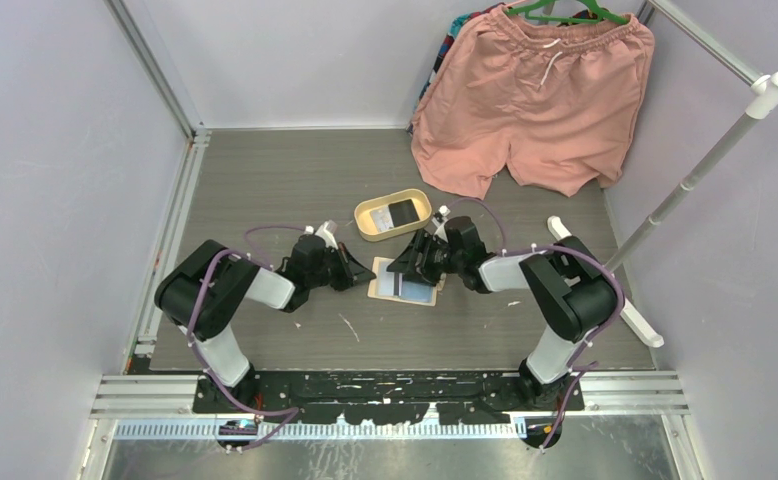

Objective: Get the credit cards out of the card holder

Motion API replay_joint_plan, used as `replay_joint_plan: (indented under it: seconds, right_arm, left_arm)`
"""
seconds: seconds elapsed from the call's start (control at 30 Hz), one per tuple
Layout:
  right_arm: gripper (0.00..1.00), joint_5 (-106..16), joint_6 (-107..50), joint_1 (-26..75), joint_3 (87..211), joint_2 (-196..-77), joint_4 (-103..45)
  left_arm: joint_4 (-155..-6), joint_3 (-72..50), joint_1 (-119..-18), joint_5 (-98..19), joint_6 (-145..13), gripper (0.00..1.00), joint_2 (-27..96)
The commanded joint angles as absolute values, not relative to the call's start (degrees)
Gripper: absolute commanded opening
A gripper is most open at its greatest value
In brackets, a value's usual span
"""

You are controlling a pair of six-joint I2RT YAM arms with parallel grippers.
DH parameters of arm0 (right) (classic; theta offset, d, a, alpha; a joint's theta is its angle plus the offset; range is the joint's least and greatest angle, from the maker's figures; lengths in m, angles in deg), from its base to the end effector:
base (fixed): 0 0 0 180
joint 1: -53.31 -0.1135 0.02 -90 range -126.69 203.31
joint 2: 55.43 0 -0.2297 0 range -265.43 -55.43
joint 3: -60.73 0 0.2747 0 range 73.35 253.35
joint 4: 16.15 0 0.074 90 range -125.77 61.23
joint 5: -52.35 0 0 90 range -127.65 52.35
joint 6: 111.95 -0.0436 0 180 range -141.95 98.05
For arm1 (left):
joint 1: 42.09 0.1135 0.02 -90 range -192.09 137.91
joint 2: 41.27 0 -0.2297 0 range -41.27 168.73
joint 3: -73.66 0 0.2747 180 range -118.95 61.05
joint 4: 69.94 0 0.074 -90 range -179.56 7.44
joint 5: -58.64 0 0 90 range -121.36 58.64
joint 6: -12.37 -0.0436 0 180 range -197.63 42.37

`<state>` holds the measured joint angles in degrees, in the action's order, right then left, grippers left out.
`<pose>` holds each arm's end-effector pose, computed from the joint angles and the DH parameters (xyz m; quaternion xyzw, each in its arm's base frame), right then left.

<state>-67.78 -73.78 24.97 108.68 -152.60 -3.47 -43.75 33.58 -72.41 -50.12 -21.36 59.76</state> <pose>0.2694 0.1701 0.0669 0.0611 0.8682 0.4573 0.1828 0.2450 -0.1595 0.0331 -0.1226 0.8688 -0.4188 0.2339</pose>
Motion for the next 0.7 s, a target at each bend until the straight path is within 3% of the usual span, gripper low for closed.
replay_joint_plan:
  seconds: [0.0, 0.2, 0.4, 0.67]
  right_arm:
    - [0.64, -69.1, -76.0, 24.7, 108.9, -153.3, 0.6]
    - [0.64, -71.1, -81.8, 24.4, 107.1, -155.3, 9.3]
    - [0.64, -73.4, -90.1, 24.1, 103.9, -159.6, 27.6]
    - [0.64, -74.4, -91.3, 23.3, 105.1, -159.7, 30.1]
  left_arm:
    - [-63.8, 37.8, -71.8, -39.9, -27.9, 0.00, 65.3]
    - [-63.6, 37.8, -71.8, -40.0, -27.8, 0.00, 65.5]
    - [-63.6, 37.8, -71.8, -40.1, -27.8, 0.00, 65.4]
    - [-63.6, 37.8, -71.8, -40.1, -27.9, 0.00, 65.5]
